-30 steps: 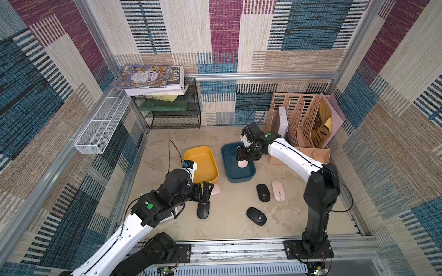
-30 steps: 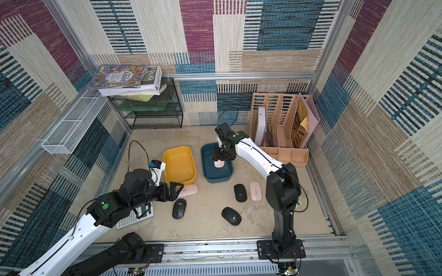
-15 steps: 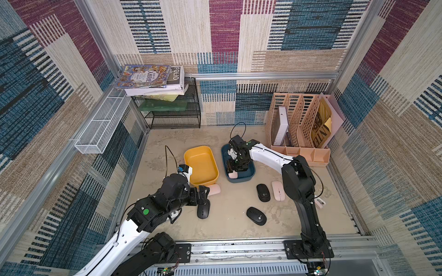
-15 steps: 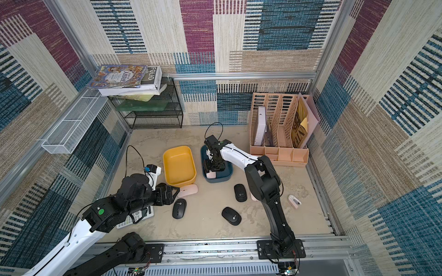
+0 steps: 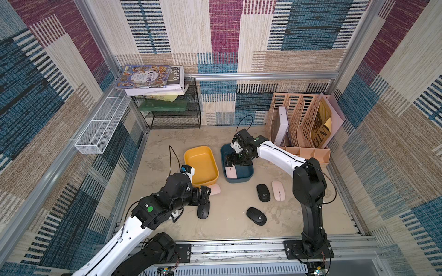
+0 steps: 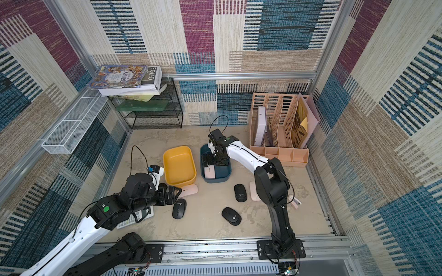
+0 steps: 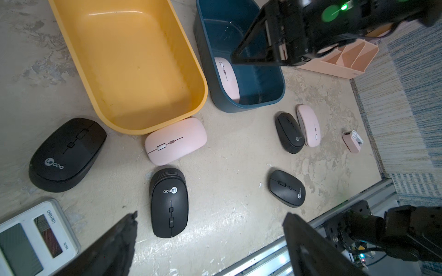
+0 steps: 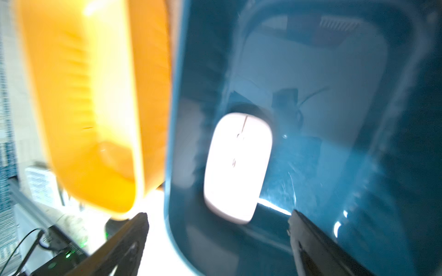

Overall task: Place the mice by color into the storage box
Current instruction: Place the mouse in the storage box, then pick up the mouse from the center of the board.

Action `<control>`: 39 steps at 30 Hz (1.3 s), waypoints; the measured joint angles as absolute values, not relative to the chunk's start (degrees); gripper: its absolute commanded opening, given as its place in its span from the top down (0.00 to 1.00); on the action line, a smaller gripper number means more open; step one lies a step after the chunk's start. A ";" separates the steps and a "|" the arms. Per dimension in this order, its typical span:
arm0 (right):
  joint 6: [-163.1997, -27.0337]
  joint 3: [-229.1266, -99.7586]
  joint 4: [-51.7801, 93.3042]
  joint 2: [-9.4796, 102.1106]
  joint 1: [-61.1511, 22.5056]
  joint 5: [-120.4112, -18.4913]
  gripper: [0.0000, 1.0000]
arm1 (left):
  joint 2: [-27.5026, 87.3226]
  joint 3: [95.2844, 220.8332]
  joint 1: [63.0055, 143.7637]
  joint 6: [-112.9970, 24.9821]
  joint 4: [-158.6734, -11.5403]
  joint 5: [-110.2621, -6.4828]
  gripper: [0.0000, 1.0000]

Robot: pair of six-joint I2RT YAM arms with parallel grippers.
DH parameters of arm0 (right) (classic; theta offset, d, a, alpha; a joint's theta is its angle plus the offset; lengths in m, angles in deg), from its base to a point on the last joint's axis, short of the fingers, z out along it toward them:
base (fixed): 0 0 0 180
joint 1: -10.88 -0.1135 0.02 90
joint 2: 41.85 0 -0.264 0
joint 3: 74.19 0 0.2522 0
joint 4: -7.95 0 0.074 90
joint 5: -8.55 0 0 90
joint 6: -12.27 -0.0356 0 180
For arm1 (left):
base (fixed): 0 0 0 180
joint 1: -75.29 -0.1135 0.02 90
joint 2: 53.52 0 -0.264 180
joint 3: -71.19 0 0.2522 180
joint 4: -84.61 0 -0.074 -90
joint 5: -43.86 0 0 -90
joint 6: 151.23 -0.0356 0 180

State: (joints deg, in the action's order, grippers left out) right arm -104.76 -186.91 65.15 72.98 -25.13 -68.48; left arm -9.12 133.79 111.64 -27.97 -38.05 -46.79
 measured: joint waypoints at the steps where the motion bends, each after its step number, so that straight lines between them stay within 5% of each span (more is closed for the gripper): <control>1: -104.65 -185.77 65.18 70.27 -25.11 -68.76 0.04 | -8.92 133.66 111.64 -27.80 -38.25 -47.36 0.00; 6: -104.21 -173.75 65.15 54.00 -21.20 -71.39 0.04 | -7.72 132.70 111.64 -27.38 -40.06 -49.15 0.02; 16: -103.56 -137.53 64.87 32.43 0.05 -74.90 0.11 | -3.57 131.89 111.91 -26.94 -43.98 -53.78 0.07; 29: -100.76 -138.23 62.51 41.96 -4.15 -78.07 0.13 | -3.04 131.32 112.02 -26.27 -45.94 -54.90 0.08; 39: -99.71 -141.38 63.10 50.44 -9.00 -85.85 0.35 | -4.81 130.23 112.04 -25.66 -45.94 -54.83 0.08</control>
